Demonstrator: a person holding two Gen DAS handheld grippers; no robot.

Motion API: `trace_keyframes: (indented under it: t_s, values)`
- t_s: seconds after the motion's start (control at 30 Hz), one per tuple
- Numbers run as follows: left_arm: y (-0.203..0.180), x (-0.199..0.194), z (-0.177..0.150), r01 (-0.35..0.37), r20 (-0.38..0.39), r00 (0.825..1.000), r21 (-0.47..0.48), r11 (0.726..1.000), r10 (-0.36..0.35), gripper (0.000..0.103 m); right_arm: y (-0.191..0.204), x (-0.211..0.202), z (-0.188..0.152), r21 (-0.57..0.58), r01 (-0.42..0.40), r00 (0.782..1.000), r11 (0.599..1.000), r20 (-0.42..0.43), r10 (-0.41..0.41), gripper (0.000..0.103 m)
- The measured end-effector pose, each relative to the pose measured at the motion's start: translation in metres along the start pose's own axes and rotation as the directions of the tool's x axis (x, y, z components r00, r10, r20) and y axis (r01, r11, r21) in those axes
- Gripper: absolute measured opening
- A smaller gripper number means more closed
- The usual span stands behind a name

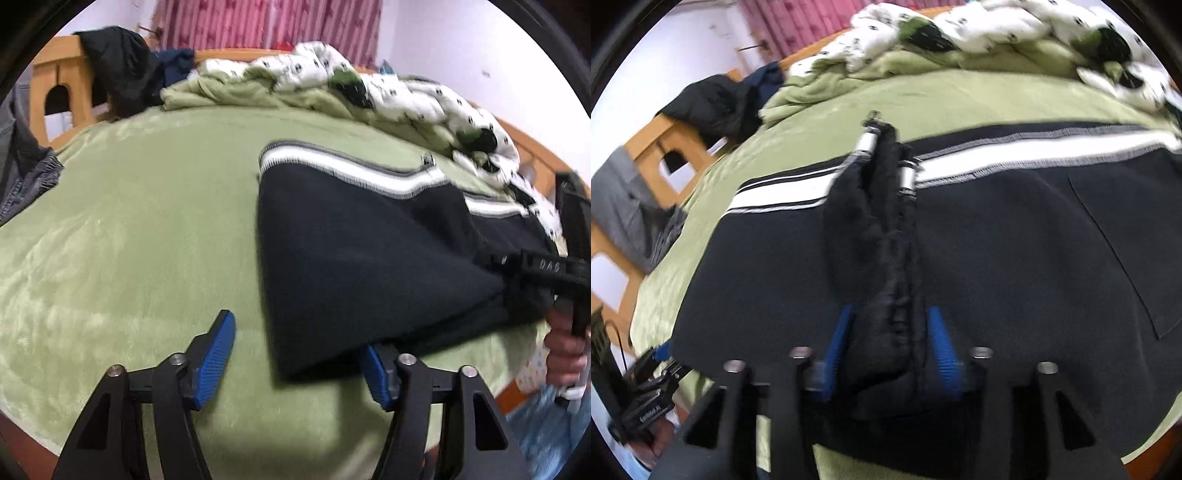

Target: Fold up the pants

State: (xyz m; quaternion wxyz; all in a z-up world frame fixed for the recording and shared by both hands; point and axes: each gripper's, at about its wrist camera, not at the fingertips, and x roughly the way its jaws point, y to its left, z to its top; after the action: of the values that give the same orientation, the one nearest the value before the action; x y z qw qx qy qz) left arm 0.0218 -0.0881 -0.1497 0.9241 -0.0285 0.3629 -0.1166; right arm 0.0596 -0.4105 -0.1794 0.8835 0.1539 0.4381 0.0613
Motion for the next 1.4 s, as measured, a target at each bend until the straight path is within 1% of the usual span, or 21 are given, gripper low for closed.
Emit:
trace_keyframes:
  t_s: [0.07, 0.13, 0.17, 0.2, 0.27, 0.33, 0.37, 0.43, 0.53, 0.6, 0.67, 0.8, 0.9, 1.03, 1.1, 1.13, 1.17, 1.2, 1.27, 1.33, 1.4]
  values:
    - [0.004, -0.002, -0.002, 0.02, 0.02, 1.0, -0.015, 1.0, -0.02, 0.059, -0.003, 0.006, 0.005, 0.03, -0.005, 1.0, 1.0, -0.004, 0.005, 0.05]
    - [0.012, 0.0, -0.008, -0.007, 0.0, 1.0, -0.041, 0.999, 0.007, 0.059, 0.001, 0.012, 0.008, 0.03, 0.016, 1.0, 0.999, 0.008, -0.016, 0.047]
    - [0.017, 0.0, -0.01, -0.001, -0.005, 1.0, -0.057, 0.998, 0.001, 0.058, 0.003, 0.014, 0.009, 0.017, 0.03, 1.0, 0.999, 0.008, -0.03, 0.04]
    - [0.023, -0.001, -0.011, 0.013, -0.009, 1.0, -0.076, 0.997, -0.014, 0.058, 0.009, 0.017, 0.009, -0.027, 0.027, 1.0, 0.999, 0.001, -0.027, 0.028]
    - [0.032, -0.004, -0.01, 0.046, -0.015, 0.999, -0.103, 0.994, -0.048, 0.058, 0.014, 0.009, 0.009, -0.063, 0.022, 0.999, 0.998, 0.025, -0.021, 0.021]
    - [0.032, -0.006, -0.008, 0.068, -0.027, 0.997, -0.1, 0.993, -0.071, 0.058, 0.006, -0.012, 0.01, -0.042, -0.041, 0.996, 0.998, 0.081, 0.044, 0.016]
    - [0.031, -0.007, -0.008, 0.078, -0.027, 0.996, -0.095, 0.992, -0.081, 0.058, -0.001, -0.027, 0.01, -0.015, -0.076, 0.99, 0.997, 0.119, 0.077, 0.016]
    - [0.026, -0.008, -0.009, 0.104, -0.034, 0.994, -0.074, 0.992, -0.107, 0.058, -0.005, -0.031, 0.006, -0.016, -0.036, 0.993, 0.999, 0.11, 0.037, 0.017]
    - [0.016, -0.008, -0.01, 0.15, -0.082, 0.985, -0.007, 0.989, -0.15, 0.058, 0.001, -0.003, -0.008, -0.066, 0.004, 1.0, 0.998, -0.024, -0.006, 0.025]
    - [0.012, -0.019, -0.009, 0.19, -0.072, 0.98, 0.042, 0.981, -0.186, 0.058, 0.011, -0.006, -0.011, -0.131, 0.049, 0.999, 0.99, 0.017, -0.047, 0.033]
    - [0.013, -0.033, -0.007, 0.237, -0.052, 0.971, 0.069, 0.969, -0.234, 0.058, 0.016, -0.019, -0.01, -0.171, 0.066, 0.997, 0.983, 0.058, -0.057, 0.033]
    - [0.019, -0.038, 0.006, 0.266, -0.042, 0.964, 0.033, 0.964, -0.264, 0.058, 0.024, -0.036, 0.009, -0.198, 0.115, 0.981, 0.973, 0.178, -0.08, 0.034]
    - [0.018, -0.024, 0.023, 0.208, -0.052, 0.977, 0.006, 0.978, -0.207, 0.058, 0.033, -0.028, 0.038, -0.253, 0.135, 0.98, 0.958, 0.18, -0.091, 0.034]
    - [0.011, -0.01, 0.042, 0.178, -0.054, 0.982, -0.003, 0.984, -0.178, 0.058, 0.036, 0.015, 0.065, -0.326, 0.13, 0.99, 0.936, 0.092, -0.105, 0.031]
    - [0.005, -0.005, 0.048, 0.165, -0.061, 0.985, 0.024, 0.986, -0.163, 0.058, 0.03, 0.039, 0.071, -0.325, 0.211, 0.978, 0.922, 0.08, -0.195, 0.009]
    - [0.002, -0.005, 0.049, 0.159, -0.061, 0.986, 0.035, 0.987, -0.156, 0.058, 0.023, 0.037, 0.072, -0.289, 0.209, 0.977, 0.934, 0.094, -0.189, 0.009]
    - [0.0, -0.005, 0.05, 0.153, -0.059, 0.987, 0.048, 0.987, -0.15, 0.058, 0.015, 0.03, 0.072, -0.234, 0.164, 0.984, 0.958, 0.108, -0.142, 0.009]
    - [-0.004, -0.004, 0.051, 0.153, -0.057, 0.987, 0.056, 0.987, -0.15, 0.058, 0.012, 0.026, 0.071, -0.214, 0.155, 0.985, 0.965, 0.112, -0.133, 0.009]
    - [-0.011, 0.002, 0.052, 0.167, -0.067, 0.984, 0.064, 0.984, -0.163, 0.058, 0.01, 0.027, 0.065, -0.225, 0.204, 0.977, 0.953, 0.106, -0.184, 0.018]
    - [-0.019, 0.017, 0.049, 0.132, -0.111, 0.986, 0.064, 0.989, -0.124, 0.058, 0.012, 0.028, 0.055, -0.277, 0.244, 0.969, 0.929, 0.109, -0.222, 0.025]
    - [-0.023, 0.035, 0.039, 0.067, -0.156, 0.986, 0.066, 0.996, -0.056, 0.058, 0.007, 0.009, 0.045, -0.25, 0.227, 0.971, 0.941, 0.138, -0.197, 0.026]
